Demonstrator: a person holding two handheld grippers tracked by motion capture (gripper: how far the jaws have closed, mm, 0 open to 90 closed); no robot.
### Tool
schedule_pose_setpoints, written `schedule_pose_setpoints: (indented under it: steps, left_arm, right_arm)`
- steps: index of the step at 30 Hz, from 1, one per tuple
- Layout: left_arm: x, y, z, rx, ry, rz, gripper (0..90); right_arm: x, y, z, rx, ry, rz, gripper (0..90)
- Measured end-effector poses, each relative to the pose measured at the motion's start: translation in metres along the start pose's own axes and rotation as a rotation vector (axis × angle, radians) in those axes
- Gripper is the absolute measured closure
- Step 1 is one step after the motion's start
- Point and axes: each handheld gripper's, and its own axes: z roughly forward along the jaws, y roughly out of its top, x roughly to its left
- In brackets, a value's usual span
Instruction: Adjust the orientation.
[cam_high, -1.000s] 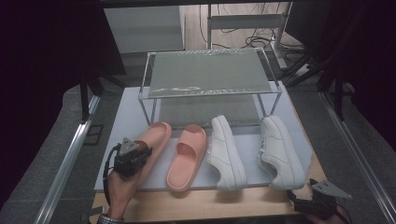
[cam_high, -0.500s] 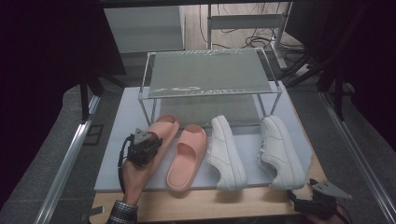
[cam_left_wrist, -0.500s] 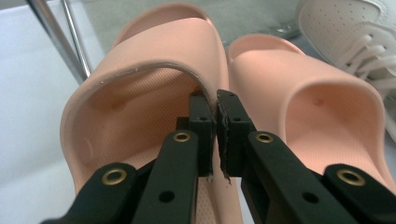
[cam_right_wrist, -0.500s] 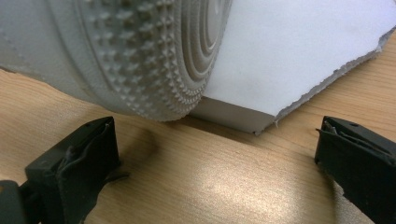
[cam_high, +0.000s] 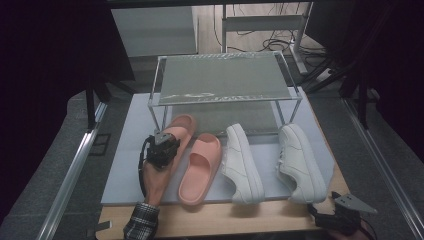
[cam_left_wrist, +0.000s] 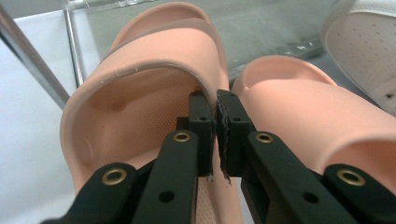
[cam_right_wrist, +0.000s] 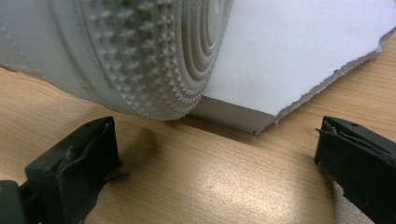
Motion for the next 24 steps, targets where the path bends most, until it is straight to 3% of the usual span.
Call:
schedule_pose_setpoints:
  steps: [17,24]
  left_arm:
    - [-0.004,0.012,0.036,0.001,0.088,0.009,85.5]
    - [-0.007,0.012,0.047,0.027,0.088,0.013,85.0]
  right_arm:
    - [0.000,0.000,0.000,0.001,-0.001,0.001,0.0]
    - [0.000,0.000,0.000,0.000,0.000,0.001,0.0]
